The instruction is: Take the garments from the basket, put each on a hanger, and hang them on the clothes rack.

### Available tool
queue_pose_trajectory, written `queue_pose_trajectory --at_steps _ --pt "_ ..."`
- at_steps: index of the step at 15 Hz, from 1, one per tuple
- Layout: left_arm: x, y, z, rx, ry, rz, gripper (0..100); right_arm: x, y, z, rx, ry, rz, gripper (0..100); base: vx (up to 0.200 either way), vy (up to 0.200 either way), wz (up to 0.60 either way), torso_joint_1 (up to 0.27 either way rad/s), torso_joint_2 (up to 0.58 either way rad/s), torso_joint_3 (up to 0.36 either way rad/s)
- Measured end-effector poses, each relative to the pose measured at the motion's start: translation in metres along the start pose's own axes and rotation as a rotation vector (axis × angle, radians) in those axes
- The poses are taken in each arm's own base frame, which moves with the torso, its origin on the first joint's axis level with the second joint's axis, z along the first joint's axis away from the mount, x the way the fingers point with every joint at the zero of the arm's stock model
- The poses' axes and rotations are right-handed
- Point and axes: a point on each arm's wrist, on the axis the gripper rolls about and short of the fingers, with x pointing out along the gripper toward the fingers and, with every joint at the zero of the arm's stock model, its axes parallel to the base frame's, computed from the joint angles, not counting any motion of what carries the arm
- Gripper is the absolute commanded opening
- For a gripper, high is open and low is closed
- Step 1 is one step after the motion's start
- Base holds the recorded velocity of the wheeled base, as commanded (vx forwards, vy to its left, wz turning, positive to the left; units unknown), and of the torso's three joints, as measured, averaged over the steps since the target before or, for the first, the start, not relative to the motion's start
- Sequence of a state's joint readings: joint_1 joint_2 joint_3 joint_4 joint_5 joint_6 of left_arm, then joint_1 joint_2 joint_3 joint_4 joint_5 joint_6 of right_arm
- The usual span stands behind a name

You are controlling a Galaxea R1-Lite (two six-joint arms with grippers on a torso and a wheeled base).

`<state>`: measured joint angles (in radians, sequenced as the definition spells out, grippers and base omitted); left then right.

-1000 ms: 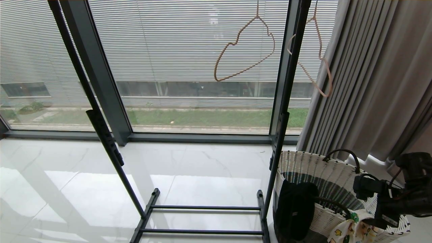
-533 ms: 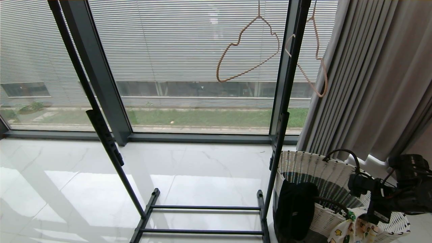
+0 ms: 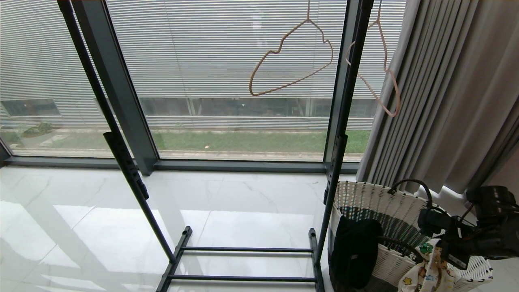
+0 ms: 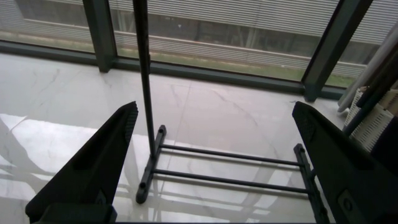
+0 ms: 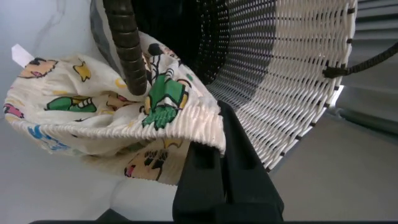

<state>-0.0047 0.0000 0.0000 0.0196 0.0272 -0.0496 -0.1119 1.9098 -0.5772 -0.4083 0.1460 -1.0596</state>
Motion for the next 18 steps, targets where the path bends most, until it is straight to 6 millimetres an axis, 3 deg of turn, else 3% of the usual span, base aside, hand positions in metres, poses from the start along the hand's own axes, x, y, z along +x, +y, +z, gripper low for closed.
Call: queue_pose_trajectory --at_steps 2,5,11,15,18 --pt "0.000 0.000 0.000 0.000 0.000 0.000 100 -0.016 0.003 0.002 0.034 0.016 0.029 0 0.000 0.000 0.00 0.000 0.00 0.000" --pt "0.000 0.000 0.000 0.001 0.000 0.000 100 -0.060 0.008 0.006 0.104 0.046 0.079 0 0.000 0.000 0.00 0.000 0.00 0.000" --pt "0.000 0.000 0.000 0.001 0.000 0.000 100 -0.151 0.019 0.026 0.077 -0.073 0.011 0 -0.200 0.000 0.00 0.002 0.00 0.003" --pt "0.000 0.000 0.000 0.000 0.000 0.000 100 -0.180 0.027 0.045 -0.018 -0.182 -0.033 0 -0.200 0.000 0.00 0.000 0.00 0.005" --pt "0.000 0.000 0.000 0.001 0.000 0.000 100 -0.189 0.025 0.049 -0.031 -0.210 -0.056 0 0.000 0.000 0.00 0.000 0.00 0.000"
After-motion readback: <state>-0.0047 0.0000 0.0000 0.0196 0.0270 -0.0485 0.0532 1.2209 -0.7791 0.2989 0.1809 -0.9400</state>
